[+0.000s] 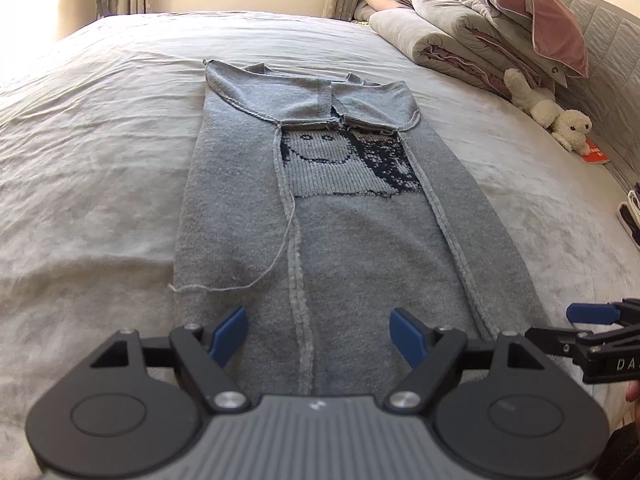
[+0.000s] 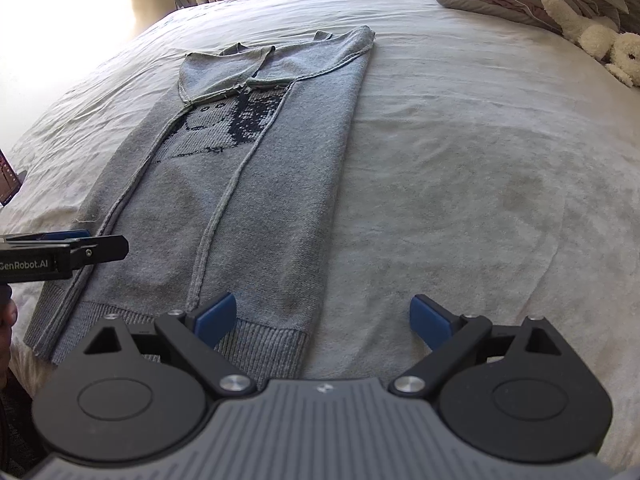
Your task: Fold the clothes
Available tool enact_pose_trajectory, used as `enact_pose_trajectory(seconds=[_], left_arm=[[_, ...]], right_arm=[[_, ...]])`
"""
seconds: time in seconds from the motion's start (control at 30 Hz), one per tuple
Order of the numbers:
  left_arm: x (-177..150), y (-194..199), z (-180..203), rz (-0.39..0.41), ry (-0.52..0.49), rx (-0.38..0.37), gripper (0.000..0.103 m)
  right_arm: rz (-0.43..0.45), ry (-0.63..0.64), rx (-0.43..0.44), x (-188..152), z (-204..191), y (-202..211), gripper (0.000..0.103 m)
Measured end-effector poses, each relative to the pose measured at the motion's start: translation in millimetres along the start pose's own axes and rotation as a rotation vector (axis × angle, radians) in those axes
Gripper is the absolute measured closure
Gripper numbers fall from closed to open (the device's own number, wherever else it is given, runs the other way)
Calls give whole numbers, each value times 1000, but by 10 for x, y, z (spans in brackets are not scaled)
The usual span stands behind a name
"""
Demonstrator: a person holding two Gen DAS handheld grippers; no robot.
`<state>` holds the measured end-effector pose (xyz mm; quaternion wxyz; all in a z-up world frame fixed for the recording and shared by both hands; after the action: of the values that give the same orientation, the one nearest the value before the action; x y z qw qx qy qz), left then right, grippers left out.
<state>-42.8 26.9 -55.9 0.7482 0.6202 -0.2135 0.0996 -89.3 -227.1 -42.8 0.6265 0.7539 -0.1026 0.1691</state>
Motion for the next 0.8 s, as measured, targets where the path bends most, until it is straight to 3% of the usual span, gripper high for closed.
enact_pose_trajectory(seconds=[0.2,0.37,0.8], left_arm=[[-220,60,109,7,-84,56,22],[-369,141,144,-3,-86,70,22],[-885,493,384,-12,-115,14,22]], right_arm=[[-2,31,-15,-13,-66,-46,5],[15,98,-50,-80,-135,-74,3],[12,160,-25,-311,-199,47,3]])
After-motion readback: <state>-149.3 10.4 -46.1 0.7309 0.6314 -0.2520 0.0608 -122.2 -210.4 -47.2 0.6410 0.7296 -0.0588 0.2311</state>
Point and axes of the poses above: each gripper's, at about its wrist camera, not at the fingertips, and y roughly against the way its jaws point, z to its right, x to its top, the point moved 1 cm from there along -y, roughly the way its jaws point, and after that the axes turned 15 degrees about -z, right-handed, at the moved point
